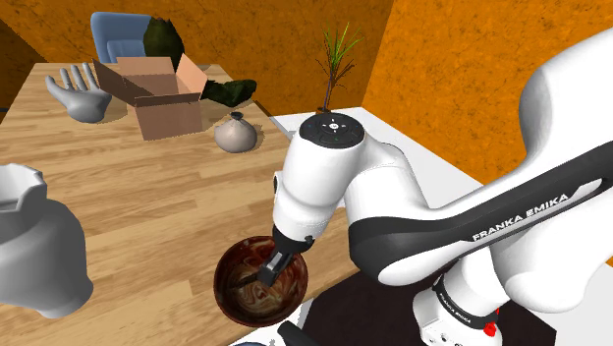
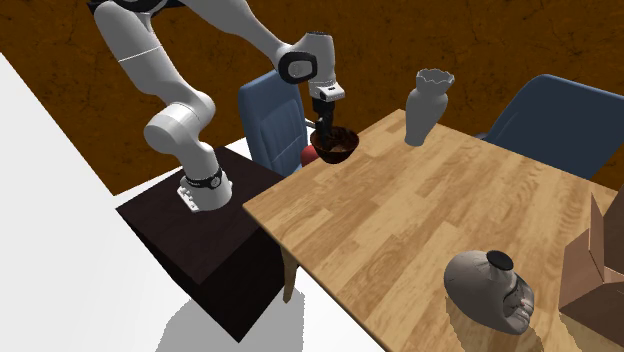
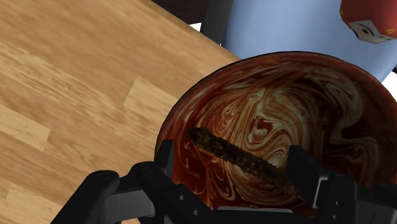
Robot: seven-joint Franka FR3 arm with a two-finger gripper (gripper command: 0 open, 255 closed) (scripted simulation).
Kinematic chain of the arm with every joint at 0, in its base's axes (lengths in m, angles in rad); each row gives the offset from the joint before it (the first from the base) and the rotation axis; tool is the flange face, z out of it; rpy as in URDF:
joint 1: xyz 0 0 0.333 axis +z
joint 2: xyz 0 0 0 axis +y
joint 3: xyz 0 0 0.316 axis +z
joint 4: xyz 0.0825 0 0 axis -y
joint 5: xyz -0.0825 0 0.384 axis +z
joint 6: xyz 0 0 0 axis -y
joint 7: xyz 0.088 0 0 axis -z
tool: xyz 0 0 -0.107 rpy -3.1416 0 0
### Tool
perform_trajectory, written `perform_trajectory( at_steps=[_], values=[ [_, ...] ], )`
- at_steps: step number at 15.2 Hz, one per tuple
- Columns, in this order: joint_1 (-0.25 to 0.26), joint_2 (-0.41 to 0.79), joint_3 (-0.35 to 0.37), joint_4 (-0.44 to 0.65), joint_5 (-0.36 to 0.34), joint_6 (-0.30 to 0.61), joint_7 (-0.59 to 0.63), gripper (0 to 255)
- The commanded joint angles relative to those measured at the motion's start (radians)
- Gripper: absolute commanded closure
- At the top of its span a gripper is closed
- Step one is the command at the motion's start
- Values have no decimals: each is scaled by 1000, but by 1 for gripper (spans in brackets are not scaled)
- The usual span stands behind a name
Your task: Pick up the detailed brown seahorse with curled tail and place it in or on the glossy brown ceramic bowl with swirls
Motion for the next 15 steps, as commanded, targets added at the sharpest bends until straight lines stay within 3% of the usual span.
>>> perform_trajectory(
  at_steps=[1, 4, 8, 15],
  values=[
    [0, 0, 0, 0, 0, 0, 0, 0],
    [0, 0, 0, 0, 0, 0, 0, 0],
    [25, -95, -24, 56, 46, -145, -36, 0],
    [26, -95, -24, 56, 46, -145, -35, 0]
  ],
)
